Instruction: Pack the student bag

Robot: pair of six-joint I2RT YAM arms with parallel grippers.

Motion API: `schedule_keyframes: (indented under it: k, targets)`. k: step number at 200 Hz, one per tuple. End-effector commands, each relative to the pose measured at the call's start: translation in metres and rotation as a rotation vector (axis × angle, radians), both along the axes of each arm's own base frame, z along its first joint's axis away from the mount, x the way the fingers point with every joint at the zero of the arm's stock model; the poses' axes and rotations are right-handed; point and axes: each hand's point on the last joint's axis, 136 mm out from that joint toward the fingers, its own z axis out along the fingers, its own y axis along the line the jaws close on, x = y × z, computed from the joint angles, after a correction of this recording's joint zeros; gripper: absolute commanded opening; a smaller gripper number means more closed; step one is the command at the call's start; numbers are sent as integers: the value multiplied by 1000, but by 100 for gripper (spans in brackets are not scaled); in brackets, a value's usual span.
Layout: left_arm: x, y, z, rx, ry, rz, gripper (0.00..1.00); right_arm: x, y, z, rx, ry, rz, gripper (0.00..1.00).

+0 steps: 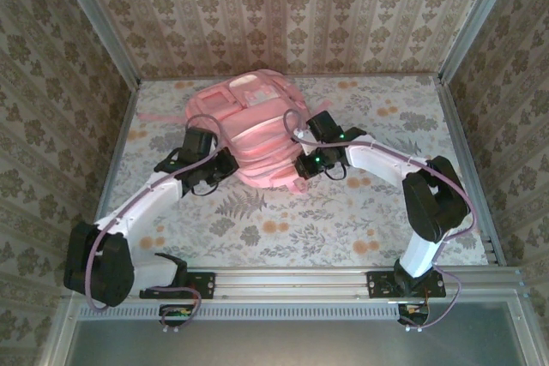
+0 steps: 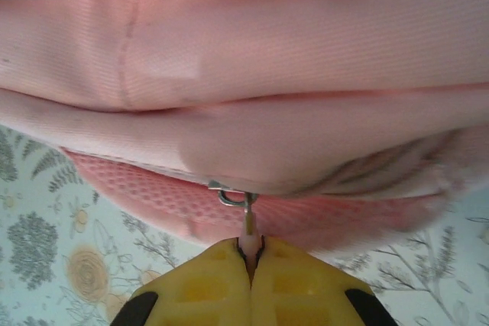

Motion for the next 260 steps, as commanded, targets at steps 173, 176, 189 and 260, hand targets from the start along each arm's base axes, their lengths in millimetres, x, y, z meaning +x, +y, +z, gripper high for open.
schedule_keyframes:
  k: [173, 176, 189, 260]
  targets:
    - [-40, 40, 4, -182, 199, 277, 71, -73, 112, 5, 236, 127, 116, 0]
    - [-41, 39, 5, -193, 192, 286, 73, -73, 114, 6, 242, 128, 115, 0]
    - [-42, 38, 7, -208, 164, 318, 77, -73, 121, 7, 258, 124, 111, 0]
    - [-46, 32, -25, -191, 232, 386, 65, -76, 135, 1, 272, 127, 112, 0]
